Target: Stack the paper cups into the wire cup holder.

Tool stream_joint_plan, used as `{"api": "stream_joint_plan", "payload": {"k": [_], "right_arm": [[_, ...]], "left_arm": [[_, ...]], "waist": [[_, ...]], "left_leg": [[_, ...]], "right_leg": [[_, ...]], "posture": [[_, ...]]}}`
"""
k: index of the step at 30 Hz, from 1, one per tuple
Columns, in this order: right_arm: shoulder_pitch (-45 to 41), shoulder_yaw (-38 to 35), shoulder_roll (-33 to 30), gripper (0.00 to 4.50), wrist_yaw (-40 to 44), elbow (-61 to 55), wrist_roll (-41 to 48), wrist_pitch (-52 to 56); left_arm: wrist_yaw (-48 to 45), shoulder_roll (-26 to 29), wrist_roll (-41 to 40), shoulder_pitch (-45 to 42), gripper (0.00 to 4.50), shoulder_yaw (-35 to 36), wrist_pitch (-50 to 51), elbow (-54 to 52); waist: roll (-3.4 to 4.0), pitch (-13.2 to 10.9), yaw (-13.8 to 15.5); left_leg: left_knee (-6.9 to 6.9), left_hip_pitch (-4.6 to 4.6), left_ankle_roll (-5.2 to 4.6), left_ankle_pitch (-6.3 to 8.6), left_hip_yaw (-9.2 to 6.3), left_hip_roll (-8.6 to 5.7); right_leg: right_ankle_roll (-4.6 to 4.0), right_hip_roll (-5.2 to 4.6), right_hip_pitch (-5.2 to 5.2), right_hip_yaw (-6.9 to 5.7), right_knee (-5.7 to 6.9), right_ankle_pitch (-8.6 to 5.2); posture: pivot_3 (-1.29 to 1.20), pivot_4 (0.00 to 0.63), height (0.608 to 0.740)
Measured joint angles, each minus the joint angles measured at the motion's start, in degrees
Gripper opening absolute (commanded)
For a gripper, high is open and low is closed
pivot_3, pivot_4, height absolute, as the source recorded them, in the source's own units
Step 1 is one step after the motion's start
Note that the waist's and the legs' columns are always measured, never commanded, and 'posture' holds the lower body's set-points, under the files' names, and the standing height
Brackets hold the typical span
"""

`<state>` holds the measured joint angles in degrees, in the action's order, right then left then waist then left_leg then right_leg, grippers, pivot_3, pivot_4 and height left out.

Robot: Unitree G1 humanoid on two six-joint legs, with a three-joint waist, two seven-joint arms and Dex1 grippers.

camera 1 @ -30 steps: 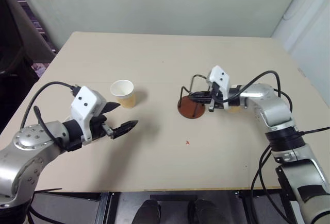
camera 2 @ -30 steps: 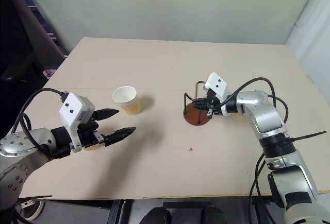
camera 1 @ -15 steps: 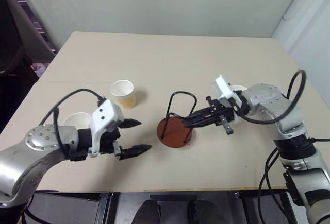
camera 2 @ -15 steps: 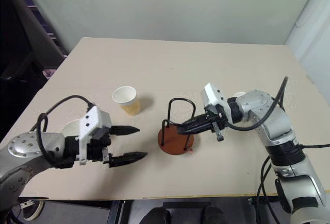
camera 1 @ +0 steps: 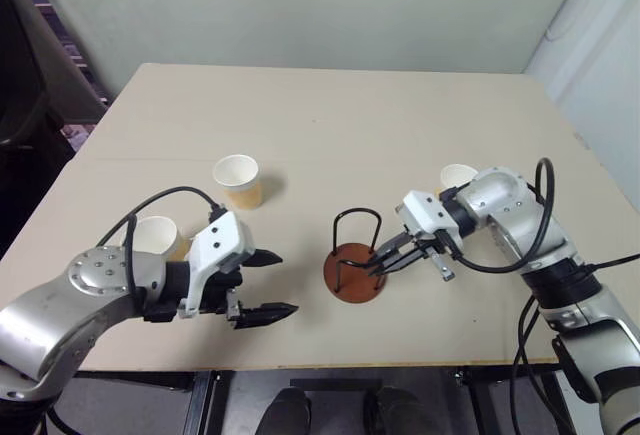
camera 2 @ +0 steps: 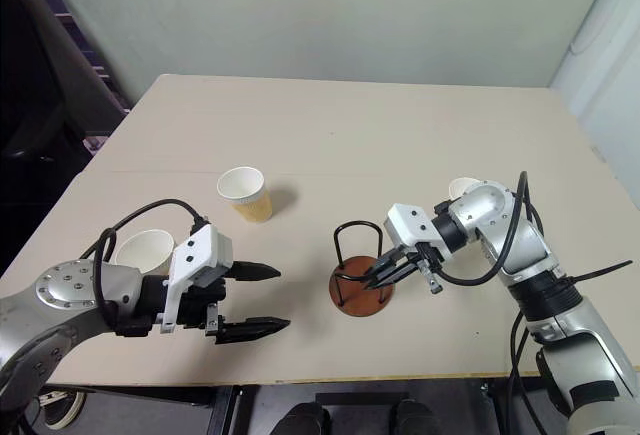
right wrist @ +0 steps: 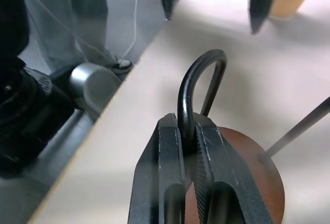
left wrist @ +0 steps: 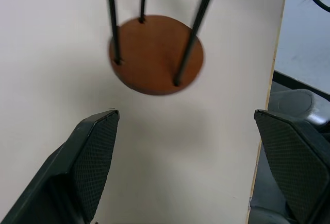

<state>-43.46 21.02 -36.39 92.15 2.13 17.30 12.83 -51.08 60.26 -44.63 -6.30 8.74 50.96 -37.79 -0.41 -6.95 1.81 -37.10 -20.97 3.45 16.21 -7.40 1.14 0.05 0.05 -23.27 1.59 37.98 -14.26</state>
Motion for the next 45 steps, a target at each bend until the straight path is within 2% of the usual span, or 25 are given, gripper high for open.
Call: {"api": "stream_joint_plan", "payload": {"k": [2,7,11,15,18,22,26,32,38,45], "right_arm": [[0.0,0.5,-0.7,1.09,0.0,0.1,-0.1,0.0],[0.0,0.6,-4.6,2.79,0.1,-1.1,0.8,0.1],[-0.6,-0.4,-9.5,2.79,0.1,-2.1,2.8,1.0],[-9.4,-4.8,-11.7,2.79,-1.8,6.0,0.2,-0.5],[-14.9,-4.8,-10.9,2.79,-6.2,17.9,-6.7,-5.8],[-16.8,-3.5,-9.2,2.79,-7.8,32.3,-13.9,-12.7],[-17.6,-2.4,-8.2,2.79,-7.6,39.1,-17.3,-17.4],[-19.4,-3.2,-8.3,2.79,-6.4,41.6,-18.1,-19.5],[-19.2,-4.6,-10.8,2.79,-5.3,41.4,-18.3,-19.3],[-19.0,-4.5,-11.1,2.79,-8.1,44.5,-22.7,-21.3]], "left_arm": [[0.0,0.0,0.0,0.0,4.50,0.0,0.0,0.0],[0.6,-0.9,-0.1,-2.6,4.50,0.4,-0.7,1.0],[1.8,-2.8,-1.8,-4.3,4.50,3.6,-0.8,2.5],[4.4,-6.4,-7.2,-8.1,4.50,9.7,-0.7,5.4],[6.1,-6.7,-7.8,-10.8,4.50,9.2,-0.6,5.8],[7.2,-6.8,-5.2,-11.1,4.50,4.2,-0.7,5.8],[8.8,-7.4,-5.2,-10.7,4.50,3.8,-0.6,5.1],[10.1,-7.4,-5.6,-8.5,4.50,4.7,-0.4,4.2],[10.2,-7.2,-5.9,-7.6,4.50,6.1,-0.4,4.0],[10.1,-7.2,-5.8,-7.5,4.50,5.8,-0.4,4.0]], "waist": [[0.00,0.0,0.0],[0.00,0.0,0.1],[0.03,0.0,0.1],[0.06,0.0,0.1],[0.06,0.0,0.1],[0.09,-0.1,0.2],[0.14,-0.1,0.4],[0.19,-0.1,0.6],[0.20,-0.1,0.7],[0.21,-0.1,0.6]], "left_leg": [[0.00,-0.01,0.00,0.00,0.00,0.01],[0.00,-0.04,0.01,0.00,0.00,0.00],[0.00,-0.04,0.02,-0.01,0.07,0.01],[0.01,0.07,0.06,-0.04,0.10,0.11],[0.02,0.15,0.01,-0.02,0.06,0.18],[0.04,-0.04,0.02,-0.02,0.06,0.19],[0.05,-0.15,0.11,-0.07,0.16,0.31],[0.08,-0.16,0.35,0.11,0.25,0.70],[0.05,-0.10,0.37,0.12,0.26,0.73],[0.02,0.09,0.40,0.06,0.30,0.80]], "right_leg": [[0.00,0.01,0.00,0.00,-0.02,0.00],[0.00,0.01,0.01,0.00,-0.05,0.00],[0.00,0.01,0.00,0.02,-0.05,0.00],[-0.05,0.05,0.04,0.04,0.00,0.04],[-0.10,0.05,0.05,0.03,0.04,0.07],[-0.10,0.05,-0.16,0.02,0.03,0.08],[-0.11,0.17,-0.21,0.03,0.00,0.08],[-0.16,0.63,-0.19,0.12,-0.08,0.09],[-0.21,0.66,-0.17,0.16,-0.07,0.08],[-0.36,0.71,-0.19,0.23,-0.03,0.15]], "posture": [[0.00,0.150,0.740],[0.00,0.150,0.740],[0.00,0.150,0.740],[0.00,0.150,0.740],[0.00,0.150,0.740],[0.00,0.150,0.740],[0.00,0.150,0.740],[0.00,0.150,0.740],[0.00,0.150,0.740],[0.00,0.150,0.740]]}}
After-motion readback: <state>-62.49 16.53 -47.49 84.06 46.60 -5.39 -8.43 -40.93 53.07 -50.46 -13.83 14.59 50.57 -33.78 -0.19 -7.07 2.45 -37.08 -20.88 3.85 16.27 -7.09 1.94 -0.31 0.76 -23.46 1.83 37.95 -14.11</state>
